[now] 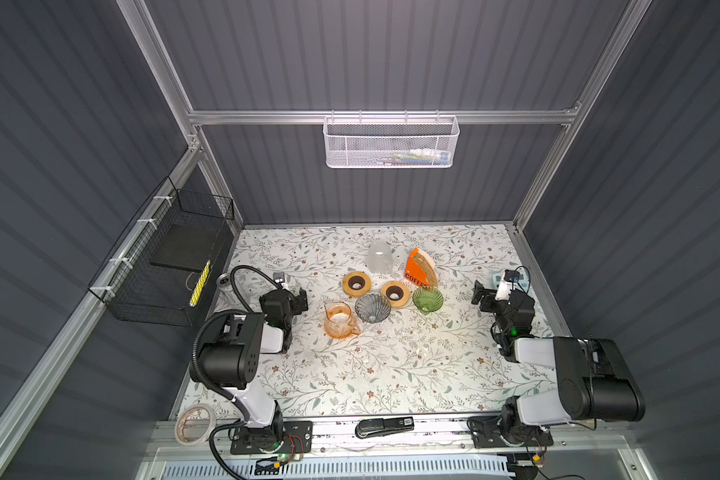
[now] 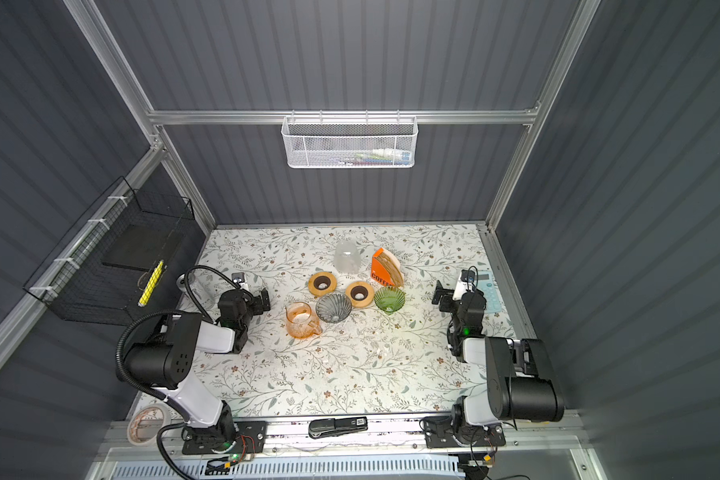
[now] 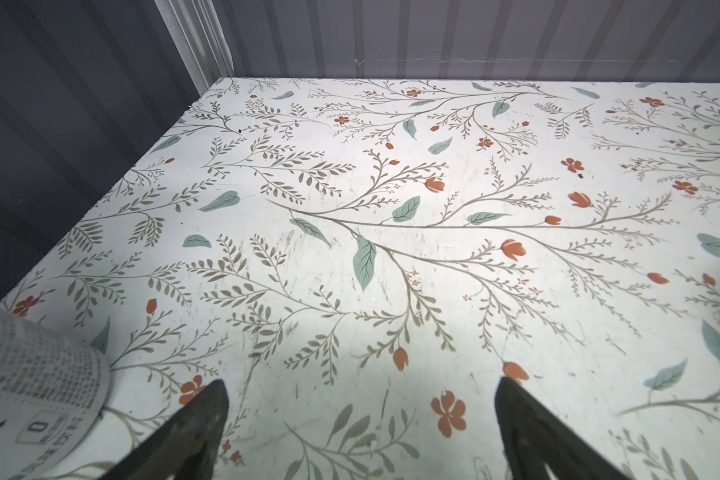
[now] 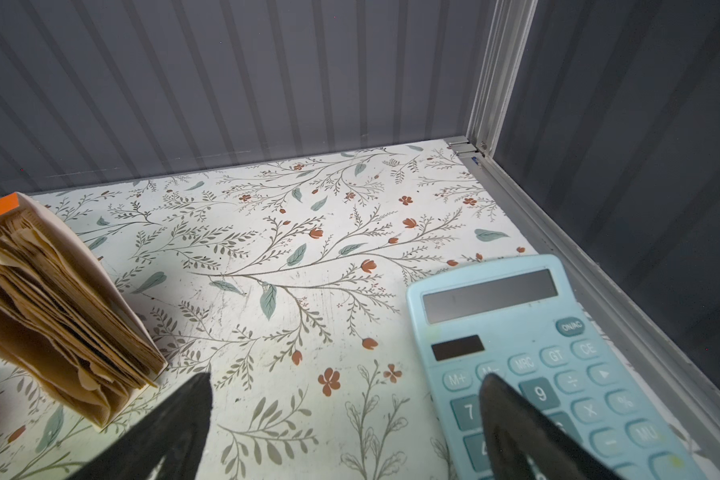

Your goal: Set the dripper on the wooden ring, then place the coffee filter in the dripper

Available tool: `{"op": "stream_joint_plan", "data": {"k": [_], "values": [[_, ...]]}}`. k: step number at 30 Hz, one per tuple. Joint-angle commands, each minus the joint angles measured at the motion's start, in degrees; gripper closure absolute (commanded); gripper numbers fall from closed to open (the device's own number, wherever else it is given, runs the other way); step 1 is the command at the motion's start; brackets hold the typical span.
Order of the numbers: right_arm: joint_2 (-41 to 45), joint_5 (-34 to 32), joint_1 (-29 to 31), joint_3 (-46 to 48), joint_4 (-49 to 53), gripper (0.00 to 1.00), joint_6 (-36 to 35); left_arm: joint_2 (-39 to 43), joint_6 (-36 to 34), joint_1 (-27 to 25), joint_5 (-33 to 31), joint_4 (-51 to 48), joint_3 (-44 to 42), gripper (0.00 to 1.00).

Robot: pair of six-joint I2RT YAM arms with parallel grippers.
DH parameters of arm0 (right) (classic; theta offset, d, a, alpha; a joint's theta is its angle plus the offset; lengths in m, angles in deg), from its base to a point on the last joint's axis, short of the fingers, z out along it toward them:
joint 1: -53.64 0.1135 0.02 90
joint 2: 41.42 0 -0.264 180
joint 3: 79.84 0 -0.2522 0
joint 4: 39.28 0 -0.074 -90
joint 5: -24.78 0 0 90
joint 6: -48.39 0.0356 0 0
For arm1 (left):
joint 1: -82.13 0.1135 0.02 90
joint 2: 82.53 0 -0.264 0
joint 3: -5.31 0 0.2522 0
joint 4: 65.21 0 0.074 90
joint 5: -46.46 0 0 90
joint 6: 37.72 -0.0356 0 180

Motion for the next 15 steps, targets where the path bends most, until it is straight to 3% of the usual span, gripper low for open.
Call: {"op": "stream_joint_plan", "data": {"k": [1,15], "values": [[-0.31,0.38,-0.02,-0.83,0.1,0.01,-0.5,-0.7,-1.28,0.14,0.49,0.33,0.86,0.0],[-0.39,0.56,-0.1,-1.1,0.44,0.01,-0.44,-0.69,-1.19,0.14,0.51,0.16,1.0,0.0]]}}
